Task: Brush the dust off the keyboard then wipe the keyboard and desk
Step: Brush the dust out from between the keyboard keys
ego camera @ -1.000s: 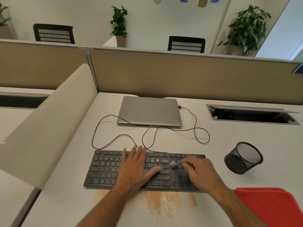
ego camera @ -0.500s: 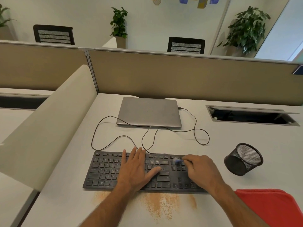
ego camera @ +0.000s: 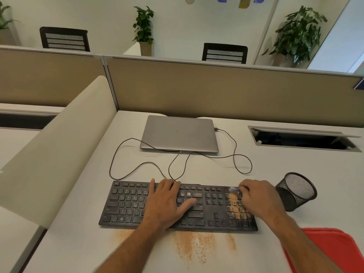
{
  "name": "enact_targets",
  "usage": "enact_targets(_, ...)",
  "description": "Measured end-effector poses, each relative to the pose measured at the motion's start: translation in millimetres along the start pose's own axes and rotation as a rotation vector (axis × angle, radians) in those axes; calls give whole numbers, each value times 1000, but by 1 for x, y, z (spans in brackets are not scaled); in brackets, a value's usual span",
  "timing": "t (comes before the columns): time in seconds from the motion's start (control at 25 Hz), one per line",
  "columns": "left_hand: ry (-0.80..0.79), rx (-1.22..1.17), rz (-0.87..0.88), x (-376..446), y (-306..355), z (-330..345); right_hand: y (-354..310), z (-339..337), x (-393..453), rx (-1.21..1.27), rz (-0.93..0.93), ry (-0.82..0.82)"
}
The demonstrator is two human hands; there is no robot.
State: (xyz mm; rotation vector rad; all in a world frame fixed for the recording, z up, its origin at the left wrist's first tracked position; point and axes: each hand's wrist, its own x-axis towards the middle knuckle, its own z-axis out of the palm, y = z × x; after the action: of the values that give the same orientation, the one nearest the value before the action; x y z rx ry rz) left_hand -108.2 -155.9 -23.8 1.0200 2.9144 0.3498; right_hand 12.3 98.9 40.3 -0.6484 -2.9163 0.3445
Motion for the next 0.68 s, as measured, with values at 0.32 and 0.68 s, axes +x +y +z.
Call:
enact_targets(0.32,-17,-19,-8,1,-2,0,4,3,1,90,-25,8)
enact_targets(0.68,-16,-12,2,1,-3,1,15,4,-2,163,10,140)
